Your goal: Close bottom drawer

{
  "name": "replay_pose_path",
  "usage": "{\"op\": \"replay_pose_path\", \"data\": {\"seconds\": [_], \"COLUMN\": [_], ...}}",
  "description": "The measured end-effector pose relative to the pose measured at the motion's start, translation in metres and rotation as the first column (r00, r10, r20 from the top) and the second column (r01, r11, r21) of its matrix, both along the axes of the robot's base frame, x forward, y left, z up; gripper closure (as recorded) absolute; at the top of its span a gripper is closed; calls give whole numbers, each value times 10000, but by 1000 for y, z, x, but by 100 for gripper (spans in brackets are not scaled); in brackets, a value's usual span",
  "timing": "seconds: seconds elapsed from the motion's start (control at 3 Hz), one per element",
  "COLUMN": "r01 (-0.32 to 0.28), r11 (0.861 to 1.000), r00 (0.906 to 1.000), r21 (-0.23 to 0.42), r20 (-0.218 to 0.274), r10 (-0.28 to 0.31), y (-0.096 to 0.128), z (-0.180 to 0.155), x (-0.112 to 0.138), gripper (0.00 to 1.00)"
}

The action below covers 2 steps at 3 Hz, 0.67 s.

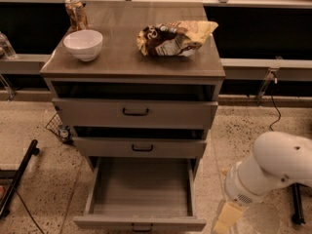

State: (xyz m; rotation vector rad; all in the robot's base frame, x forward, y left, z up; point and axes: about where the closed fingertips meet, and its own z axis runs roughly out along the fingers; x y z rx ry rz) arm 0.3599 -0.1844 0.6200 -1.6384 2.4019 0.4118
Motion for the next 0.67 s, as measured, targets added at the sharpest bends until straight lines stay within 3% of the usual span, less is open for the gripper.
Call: {"op": "replay_pose_path", "data": {"seconds": [0.33,0.67], "r01": [57,120], "r11": [9999,9996], "r00": [9993,9989], "r21": [98,262], "r20": [-358,-462], "r10": [-54,-108], "y": [2,5], "z": [-66,-83], "x": [-10,-10], "gripper": [0,0]}}
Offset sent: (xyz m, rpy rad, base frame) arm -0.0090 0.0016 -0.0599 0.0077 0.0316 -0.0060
